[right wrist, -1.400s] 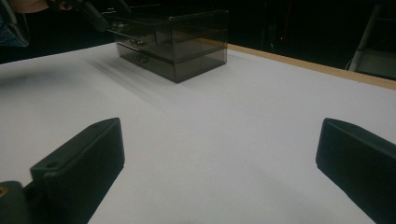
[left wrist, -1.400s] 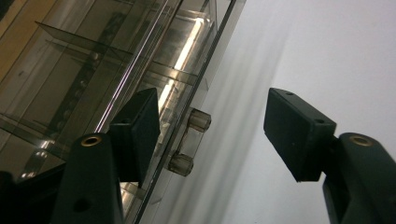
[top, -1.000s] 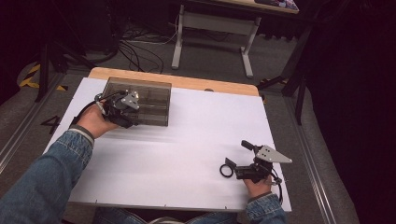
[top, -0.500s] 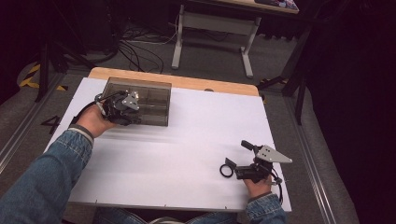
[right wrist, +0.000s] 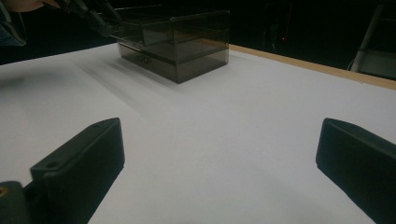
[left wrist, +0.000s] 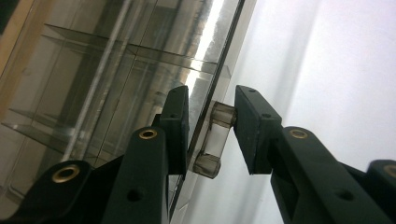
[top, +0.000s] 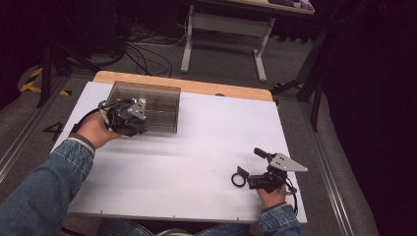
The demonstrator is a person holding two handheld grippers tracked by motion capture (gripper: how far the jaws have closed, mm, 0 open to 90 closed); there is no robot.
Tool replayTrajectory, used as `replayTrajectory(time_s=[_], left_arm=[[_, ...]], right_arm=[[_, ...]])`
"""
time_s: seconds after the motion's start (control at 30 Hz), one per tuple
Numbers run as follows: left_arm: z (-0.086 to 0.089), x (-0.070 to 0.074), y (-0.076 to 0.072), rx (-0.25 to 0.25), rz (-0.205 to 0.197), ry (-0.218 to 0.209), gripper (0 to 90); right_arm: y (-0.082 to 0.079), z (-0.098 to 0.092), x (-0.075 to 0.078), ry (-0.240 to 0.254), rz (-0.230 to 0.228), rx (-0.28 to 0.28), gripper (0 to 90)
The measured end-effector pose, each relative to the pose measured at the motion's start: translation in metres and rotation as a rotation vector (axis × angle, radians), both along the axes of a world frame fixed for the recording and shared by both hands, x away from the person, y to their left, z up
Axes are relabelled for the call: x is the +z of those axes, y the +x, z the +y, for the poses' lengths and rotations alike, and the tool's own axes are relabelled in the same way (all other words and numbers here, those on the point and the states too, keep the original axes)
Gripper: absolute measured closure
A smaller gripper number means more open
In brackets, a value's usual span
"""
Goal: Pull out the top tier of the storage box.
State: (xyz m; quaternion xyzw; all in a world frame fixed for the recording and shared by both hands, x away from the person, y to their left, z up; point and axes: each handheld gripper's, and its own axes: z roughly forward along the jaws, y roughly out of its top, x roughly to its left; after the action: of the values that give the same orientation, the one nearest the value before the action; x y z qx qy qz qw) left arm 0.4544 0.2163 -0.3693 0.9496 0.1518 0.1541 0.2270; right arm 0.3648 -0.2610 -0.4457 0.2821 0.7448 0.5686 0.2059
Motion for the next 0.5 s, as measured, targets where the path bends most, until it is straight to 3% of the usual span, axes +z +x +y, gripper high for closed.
replayTrajectory(time_s=[0.5], left_arm=[[-0.001, -0.002, -0.014, -0.007, 0.009, 0.021, 67.6]], right_arm=[[0.0, 0.0, 0.0, -0.002, -0.001, 0.0, 1.7]])
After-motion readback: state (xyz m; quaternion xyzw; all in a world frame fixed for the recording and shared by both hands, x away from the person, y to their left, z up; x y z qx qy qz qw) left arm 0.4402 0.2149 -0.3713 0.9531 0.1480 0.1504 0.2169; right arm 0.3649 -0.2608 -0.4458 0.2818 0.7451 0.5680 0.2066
